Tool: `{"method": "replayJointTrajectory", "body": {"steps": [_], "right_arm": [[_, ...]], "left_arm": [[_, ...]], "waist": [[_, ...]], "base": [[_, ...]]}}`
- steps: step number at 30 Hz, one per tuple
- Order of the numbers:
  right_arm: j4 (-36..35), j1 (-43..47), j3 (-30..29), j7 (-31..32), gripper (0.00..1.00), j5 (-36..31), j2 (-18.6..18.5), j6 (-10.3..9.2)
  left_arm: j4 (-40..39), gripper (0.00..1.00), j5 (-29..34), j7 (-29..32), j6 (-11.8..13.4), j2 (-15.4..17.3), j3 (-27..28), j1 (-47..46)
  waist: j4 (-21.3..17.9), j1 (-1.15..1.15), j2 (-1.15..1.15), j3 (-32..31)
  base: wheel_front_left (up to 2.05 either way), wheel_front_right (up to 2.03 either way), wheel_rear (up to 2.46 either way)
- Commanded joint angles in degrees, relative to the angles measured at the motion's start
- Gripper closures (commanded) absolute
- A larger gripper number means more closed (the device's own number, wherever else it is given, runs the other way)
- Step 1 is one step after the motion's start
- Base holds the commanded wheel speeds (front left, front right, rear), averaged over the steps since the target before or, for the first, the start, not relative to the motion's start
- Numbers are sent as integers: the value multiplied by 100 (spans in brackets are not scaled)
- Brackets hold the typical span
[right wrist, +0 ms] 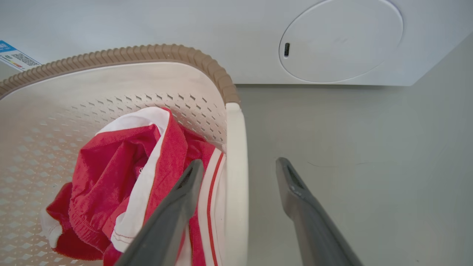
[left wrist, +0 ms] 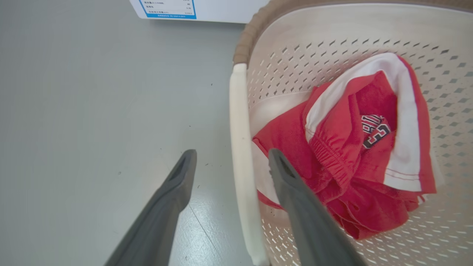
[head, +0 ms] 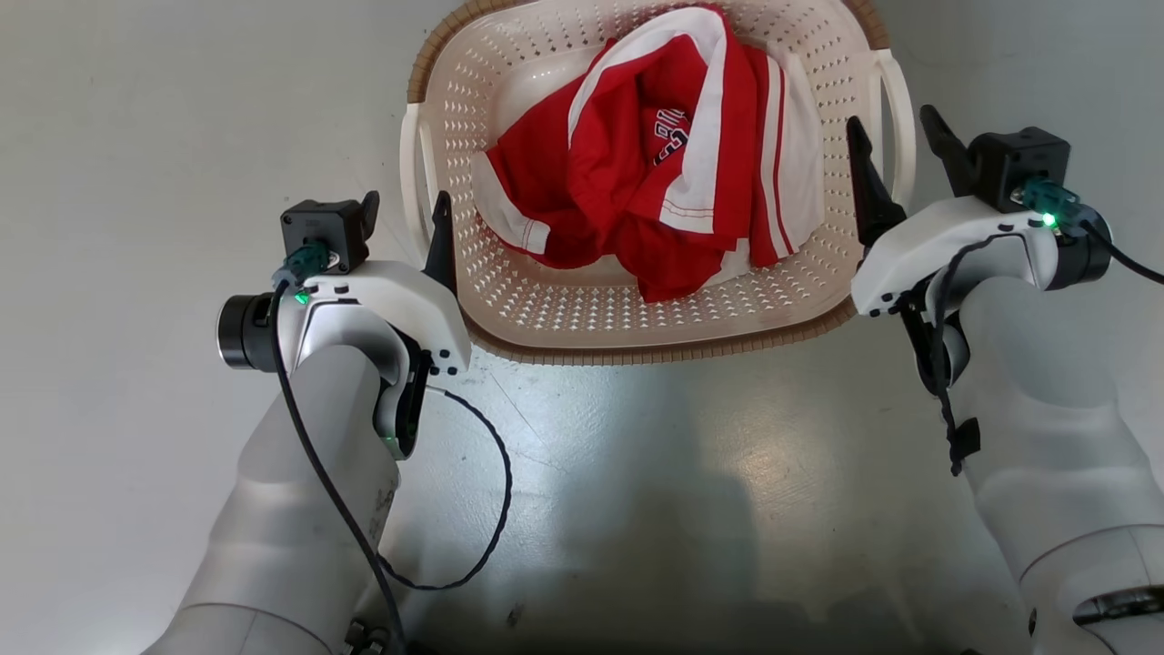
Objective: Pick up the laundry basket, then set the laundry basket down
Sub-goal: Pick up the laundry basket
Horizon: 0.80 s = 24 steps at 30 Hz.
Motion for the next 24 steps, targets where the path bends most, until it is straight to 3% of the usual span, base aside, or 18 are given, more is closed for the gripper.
{"method": "replayJointTrajectory", "body": {"steps": [1, 10, 11, 12, 13, 16, 17, 18, 19, 24], "right_arm": [[69, 35, 193, -38, 0, -10, 132, 36], [435, -169, 390, -38, 0, 267, 132, 36], [491, -191, 385, -38, 9, 384, 132, 36], [544, -216, 409, -38, 26, 462, 132, 36], [589, -241, 445, -38, 44, 498, 132, 36], [690, -292, 544, -38, 61, 606, 132, 36], [719, -303, 569, -38, 63, 690, 132, 36], [744, -314, 603, -38, 77, 746, 132, 36], [784, -324, 650, -38, 99, 762, 132, 36], [891, -330, 715, -38, 100, 816, 132, 36]], "left_arm": [[84, 0, -116, -29, 57, 146, -10, -24], [351, 0, -344, -29, 99, 146, -267, -226], [372, 2, -359, -29, 96, 146, -307, -246], [392, 10, -377, -29, 95, 146, -342, -264], [408, 28, -393, -29, 96, 146, -370, -279], [443, 70, -455, -29, 98, 146, -449, -318], [463, 99, -491, -29, 78, 146, -486, -330], [489, 100, -516, -29, 64, 146, -531, -344], [513, 100, -540, -29, 62, 146, -572, -360], [509, 100, -695, -29, 98, 146, -745, -412]], "waist": [[15, 0, 0, 42], [18, 0, 0, 156], [25, 0, 0, 164], [28, 0, 0, 172], [27, 0, 0, 177], [27, 0, 0, 191], [30, 0, 0, 192], [29, 0, 0, 191], [28, 0, 0, 188], [33, 0, 0, 157]], "base": [[0, 0, 0], [0, 0, 0], [0, 0, 0], [0, 0, 0], [0, 0, 0], [0, 0, 0], [0, 0, 0], [0, 0, 0], [0, 0, 0], [0, 0, 0]]}}
